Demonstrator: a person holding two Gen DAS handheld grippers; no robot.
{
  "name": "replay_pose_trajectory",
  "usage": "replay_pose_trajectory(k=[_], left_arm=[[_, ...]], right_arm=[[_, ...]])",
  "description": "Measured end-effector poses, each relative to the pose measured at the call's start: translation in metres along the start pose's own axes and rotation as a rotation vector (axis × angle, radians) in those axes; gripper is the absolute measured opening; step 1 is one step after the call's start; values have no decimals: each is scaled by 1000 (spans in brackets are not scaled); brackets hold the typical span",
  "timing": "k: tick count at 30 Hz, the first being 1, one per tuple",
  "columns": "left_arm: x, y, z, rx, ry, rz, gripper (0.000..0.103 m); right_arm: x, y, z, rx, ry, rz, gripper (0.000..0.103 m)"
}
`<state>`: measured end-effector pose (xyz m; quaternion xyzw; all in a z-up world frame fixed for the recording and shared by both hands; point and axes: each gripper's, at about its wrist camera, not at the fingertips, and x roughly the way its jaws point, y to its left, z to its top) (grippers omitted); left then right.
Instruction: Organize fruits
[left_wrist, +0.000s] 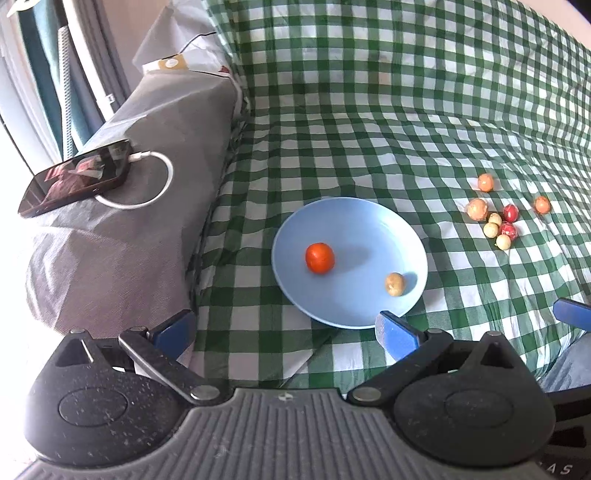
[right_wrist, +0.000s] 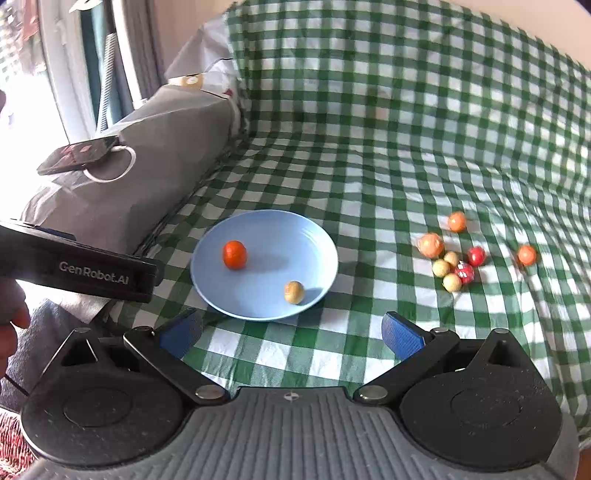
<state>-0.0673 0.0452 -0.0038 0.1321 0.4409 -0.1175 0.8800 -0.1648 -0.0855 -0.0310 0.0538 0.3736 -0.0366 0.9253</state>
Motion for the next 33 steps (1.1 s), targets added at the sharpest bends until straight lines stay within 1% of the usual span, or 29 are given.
replay_pose_trajectory(k=[6,11,15,18,21,24,28,31,32,33], left_arm=[[17,-28,15,33,35,-32,103],[35,-56,31,61,52,-52,103],[54,-78,46,68,66,-68,103],[69,-96,58,77,74,-81,103],[85,-114,69,88,84,-88,103],[99,-129,79,97,87,-91,103],[117,-149,89,114,91,-90,103],[131,-164,94,132,102,-89,103],[135,-168,95,136,103,-93,103],[139,-172,96,140,104,-99,103]], right_arm=[[11,-35,-6,91,9,-41,102],[29,-81,-11,179,11,-121,102],[57,-126,-17,227,12,-216,102],[91,-161,-17,262,31,-268,102],[124,-190,-17,274,41,-292,102],[155,-207,-14,254,32,-305,102],[188,-214,-10,225,25,-290,102],[204,-214,-10,209,12,-290,102],[204,-214,-11,196,-15,-293,100],[201,-214,-13,186,-43,-290,83]])
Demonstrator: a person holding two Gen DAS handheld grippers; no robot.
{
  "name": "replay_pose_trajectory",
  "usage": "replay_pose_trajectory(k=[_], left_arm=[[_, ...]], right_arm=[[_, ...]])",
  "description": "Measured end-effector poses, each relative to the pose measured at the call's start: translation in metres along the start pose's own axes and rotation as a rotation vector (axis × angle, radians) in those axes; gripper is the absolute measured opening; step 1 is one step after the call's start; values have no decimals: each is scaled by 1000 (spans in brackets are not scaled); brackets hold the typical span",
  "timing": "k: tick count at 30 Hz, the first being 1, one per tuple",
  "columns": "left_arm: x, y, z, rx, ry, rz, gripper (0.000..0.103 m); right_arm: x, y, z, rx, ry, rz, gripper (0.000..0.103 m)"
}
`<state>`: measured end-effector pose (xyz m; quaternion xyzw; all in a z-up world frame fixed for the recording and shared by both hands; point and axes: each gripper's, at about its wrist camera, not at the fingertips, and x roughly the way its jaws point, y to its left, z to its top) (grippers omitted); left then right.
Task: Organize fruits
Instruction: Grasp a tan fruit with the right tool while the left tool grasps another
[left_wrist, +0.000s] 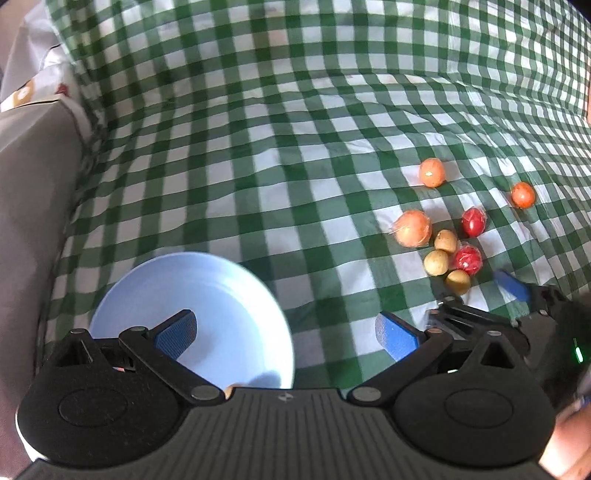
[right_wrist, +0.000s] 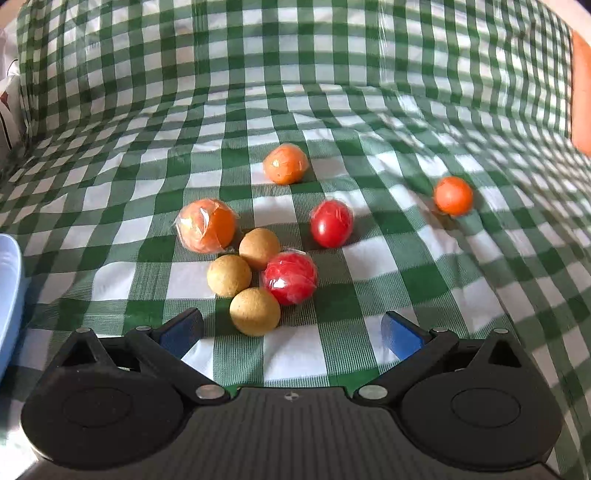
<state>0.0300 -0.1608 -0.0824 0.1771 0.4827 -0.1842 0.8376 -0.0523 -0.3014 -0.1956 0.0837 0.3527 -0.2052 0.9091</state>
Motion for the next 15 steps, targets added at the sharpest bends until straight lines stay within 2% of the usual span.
replay_pose_trajectory(k=[1,2,3,5,9,12,15], left_arm=[[4,-4,2,3,-2,-8,103],[9,-8,5,5,-3,-17,103],[13,-13,7,4,-3,-25,103],[23,-23,13,4,0,-55,103],[47,-46,26,-19,40,-124,103],[67,-66,32,-13,70,-174,103],[85,-83,35,38,94,-173,103]], right_arm=[[-3,-1,-1,-11,-16,12,64],[-6,-2,-2,-22,-19,18,53],[-9,-4,-3,-26,-20,12,31],[-13,-13,-6,-7,-17,-25,27],[-15,-48,-5,70,-9,-186,27],[-12,-66,-5,157,-8,-192,28],[-12,-65,-11,149,-21,-202,28]])
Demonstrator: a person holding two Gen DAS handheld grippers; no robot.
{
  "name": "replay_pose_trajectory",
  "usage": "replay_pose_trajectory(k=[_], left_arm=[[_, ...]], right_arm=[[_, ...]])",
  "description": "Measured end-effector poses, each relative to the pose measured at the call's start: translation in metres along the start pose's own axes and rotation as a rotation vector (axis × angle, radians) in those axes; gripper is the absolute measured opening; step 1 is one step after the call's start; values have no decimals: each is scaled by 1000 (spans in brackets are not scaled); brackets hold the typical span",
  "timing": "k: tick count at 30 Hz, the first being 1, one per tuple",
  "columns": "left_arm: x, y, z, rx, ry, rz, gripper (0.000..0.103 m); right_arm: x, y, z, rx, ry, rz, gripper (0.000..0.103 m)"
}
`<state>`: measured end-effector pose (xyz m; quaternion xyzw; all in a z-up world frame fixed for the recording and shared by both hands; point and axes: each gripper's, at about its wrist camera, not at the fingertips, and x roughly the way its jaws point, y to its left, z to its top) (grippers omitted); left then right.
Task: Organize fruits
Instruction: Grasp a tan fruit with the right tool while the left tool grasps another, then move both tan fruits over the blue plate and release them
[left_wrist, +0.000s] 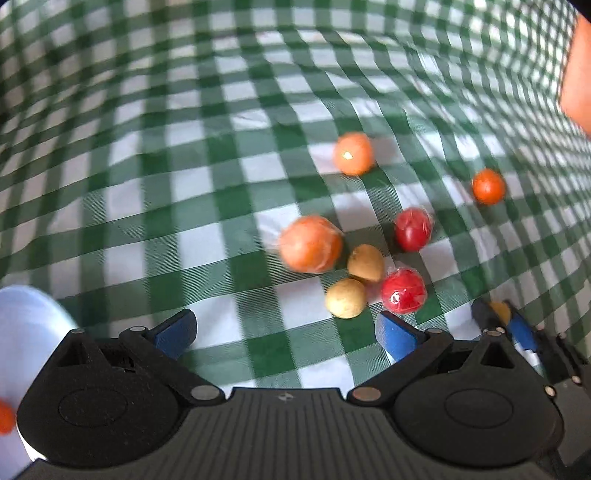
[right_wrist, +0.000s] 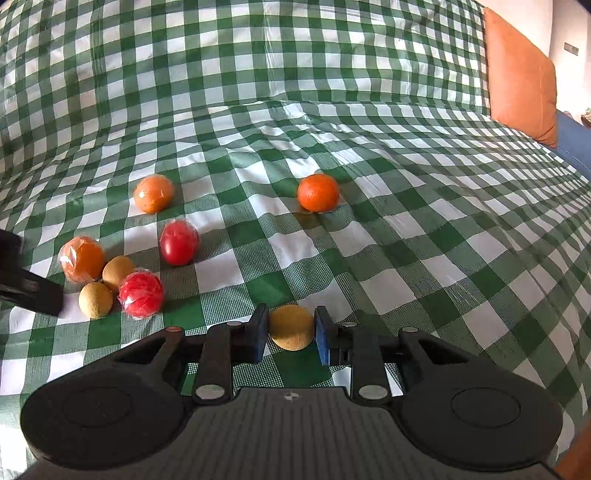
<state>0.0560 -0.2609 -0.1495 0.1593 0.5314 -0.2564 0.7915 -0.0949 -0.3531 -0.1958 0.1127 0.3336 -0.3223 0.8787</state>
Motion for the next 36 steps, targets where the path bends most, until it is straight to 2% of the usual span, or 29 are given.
replay_pose_trajectory(k=[6,7,9,10,15,21,29,32,36], left_arm=[[21,-9,9,10,7,-1,101],[20,-10,9,12,0,-3,92],[13,-14,9,36,-24,6,64],[11,-17,10,56,-29,4,30],[-3,-15,5,44,-11,-20,29],[-43,3,-8,14,-23,1,29],[-133,56,-48,-36,-102,19,29],[-169,86,-73,-89,-133,4,29],[-214,123,-109,-152,-185,28,29]], right_arm=[[0,1,-4,-11,-23,-3,28],[1,2,-3,-17,-26,-7,28],[-1,4,-1,-32,-29,-10,29],[-1,4,-1,-33,-29,-12,29],[-4,0,3,-6,-22,5,27],[-25,0,12,1,-12,44,27],[-109,13,16,-70,-31,166,27],[-146,27,15,-114,-50,238,27],[-190,54,10,-165,-65,348,27]])
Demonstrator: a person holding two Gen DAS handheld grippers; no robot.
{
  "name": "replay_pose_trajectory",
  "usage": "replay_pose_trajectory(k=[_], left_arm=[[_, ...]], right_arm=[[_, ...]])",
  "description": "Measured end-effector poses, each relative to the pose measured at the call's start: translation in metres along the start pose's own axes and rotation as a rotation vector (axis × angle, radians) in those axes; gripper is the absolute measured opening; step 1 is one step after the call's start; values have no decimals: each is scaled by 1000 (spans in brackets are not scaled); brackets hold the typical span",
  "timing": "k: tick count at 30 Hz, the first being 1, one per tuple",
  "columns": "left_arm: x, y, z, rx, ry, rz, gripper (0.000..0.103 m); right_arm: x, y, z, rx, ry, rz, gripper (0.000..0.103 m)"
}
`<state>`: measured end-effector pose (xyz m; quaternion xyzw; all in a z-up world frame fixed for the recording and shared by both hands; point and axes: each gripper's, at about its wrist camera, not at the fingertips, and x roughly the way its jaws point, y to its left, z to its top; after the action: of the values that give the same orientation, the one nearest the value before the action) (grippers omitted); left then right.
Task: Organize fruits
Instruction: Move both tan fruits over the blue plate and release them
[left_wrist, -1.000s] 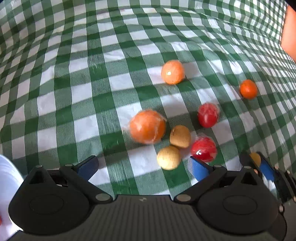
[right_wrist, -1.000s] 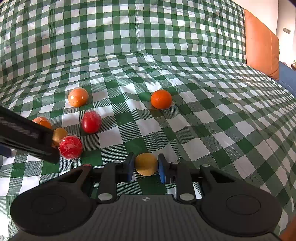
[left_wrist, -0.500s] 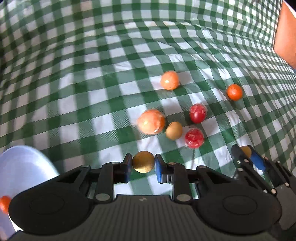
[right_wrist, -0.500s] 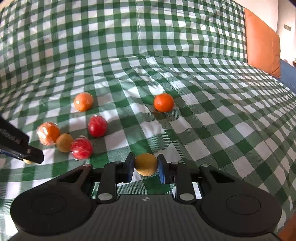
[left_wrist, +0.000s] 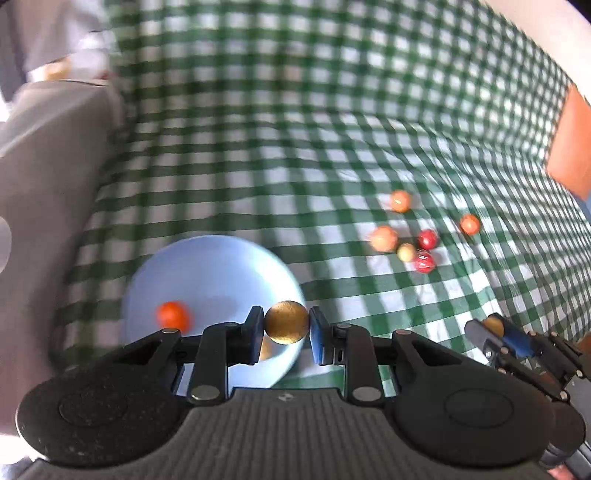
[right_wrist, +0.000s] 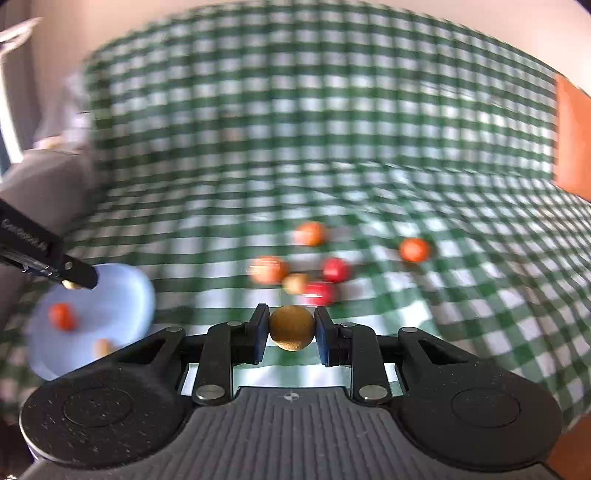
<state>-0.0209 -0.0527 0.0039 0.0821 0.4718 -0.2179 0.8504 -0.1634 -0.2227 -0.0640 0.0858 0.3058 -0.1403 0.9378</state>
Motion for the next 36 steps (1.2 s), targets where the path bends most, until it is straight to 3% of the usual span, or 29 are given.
replay_pose_trajectory(k=[7,13,19,36], left_arm=[[-59,51,-33,-77,-59,62,29],[-91,77,-57,-129,-109,58,29],[-105,90,-68,-142,-139,50,29],[-101,99,-67,-175,-143,27,29]], right_arm=[[-36,70,1,-111,-3,157,28],[-57,114,0,-222,-2,234,28],[-66,137,-1,-274,10,250,27],[-69,138,-7,-326,28,233,27]])
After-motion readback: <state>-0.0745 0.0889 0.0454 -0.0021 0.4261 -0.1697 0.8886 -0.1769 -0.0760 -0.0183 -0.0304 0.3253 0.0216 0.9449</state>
